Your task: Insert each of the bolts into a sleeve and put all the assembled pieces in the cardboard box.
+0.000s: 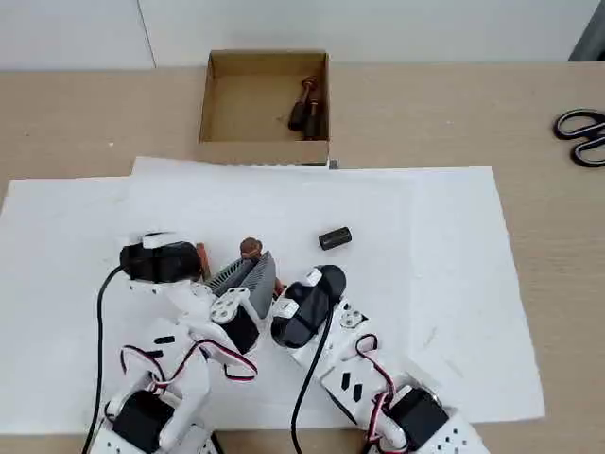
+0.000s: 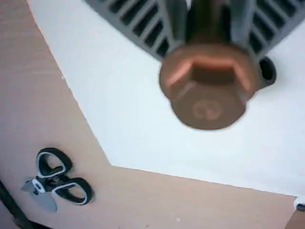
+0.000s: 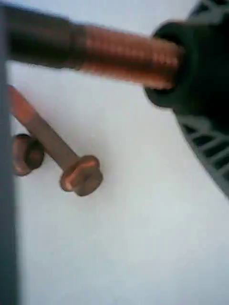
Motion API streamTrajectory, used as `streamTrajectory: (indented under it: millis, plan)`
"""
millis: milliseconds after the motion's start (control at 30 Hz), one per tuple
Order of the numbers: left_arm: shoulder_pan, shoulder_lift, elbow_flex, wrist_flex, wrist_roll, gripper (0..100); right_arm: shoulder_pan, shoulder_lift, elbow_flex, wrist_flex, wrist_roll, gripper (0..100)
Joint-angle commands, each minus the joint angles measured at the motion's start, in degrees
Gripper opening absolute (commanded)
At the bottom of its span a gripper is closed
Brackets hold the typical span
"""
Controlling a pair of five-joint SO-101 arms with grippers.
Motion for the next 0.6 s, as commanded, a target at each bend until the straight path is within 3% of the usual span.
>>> streamTrajectory:
  millis: [0,167,400,567]
  plan:
    - [0.09,-0.70,-0.13,-1.67,-0.62,1,-0.31,-0.66,-3.43,-1.01,0.53,0.2]
    - [0.70,-0.70,-0.13,-0.35,-0.70,1,-0.31,-0.66,-3.43,-1.45,0.53,0.2]
    - [10.37,-0.70,-0.13,5.89,-3.87,1,-0.04,-0.66,-3.52,-1.45,0.62,0.2]
    - [12.92,-0.70,1.19,8.53,-7.38,1,-0.04,-0.66,-3.52,-1.45,0.62,0.2]
